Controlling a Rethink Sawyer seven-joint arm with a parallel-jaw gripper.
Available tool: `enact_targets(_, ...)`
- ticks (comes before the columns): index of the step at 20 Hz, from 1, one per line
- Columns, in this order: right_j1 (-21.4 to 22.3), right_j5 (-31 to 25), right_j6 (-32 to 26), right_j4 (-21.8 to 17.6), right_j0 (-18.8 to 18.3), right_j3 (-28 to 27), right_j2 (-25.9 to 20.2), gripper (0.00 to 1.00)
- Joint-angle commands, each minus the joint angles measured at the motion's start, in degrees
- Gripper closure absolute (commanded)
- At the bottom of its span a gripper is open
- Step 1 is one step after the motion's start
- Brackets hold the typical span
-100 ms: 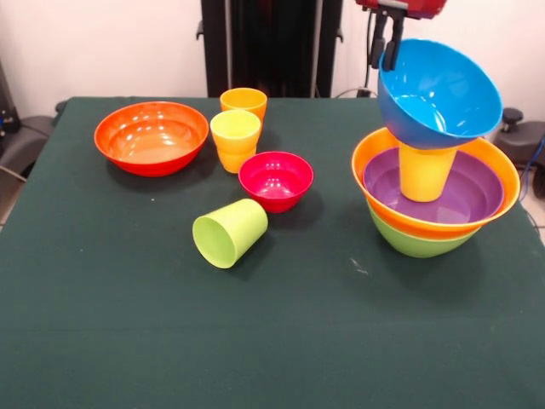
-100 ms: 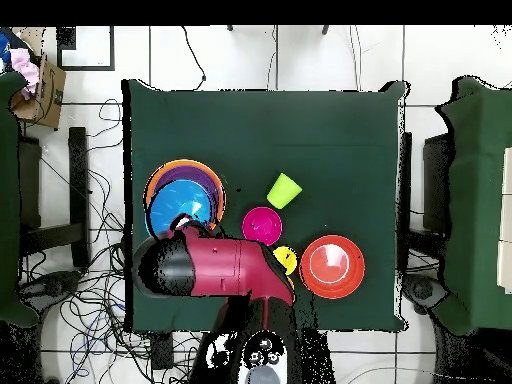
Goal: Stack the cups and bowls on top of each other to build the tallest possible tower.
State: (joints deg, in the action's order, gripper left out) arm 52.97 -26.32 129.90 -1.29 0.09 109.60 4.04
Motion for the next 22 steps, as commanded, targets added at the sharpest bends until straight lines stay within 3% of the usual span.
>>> enact_targets(1,-2.37,2.51,3.87,-1.58,1.19,2.62,-3.36,1.0)
enact_targets(6,-0.86,1.24,3.71,-0.04,0.91,2.81,-4.41,1.0)
enact_targets(12,-2.11,2.5,4.43,-0.38,1.45,2.34,-4.17,1.0)
enact_targets(22,-7.13,11.25,5.43,-1.38,0.88,2.94,-4.62,1.0)
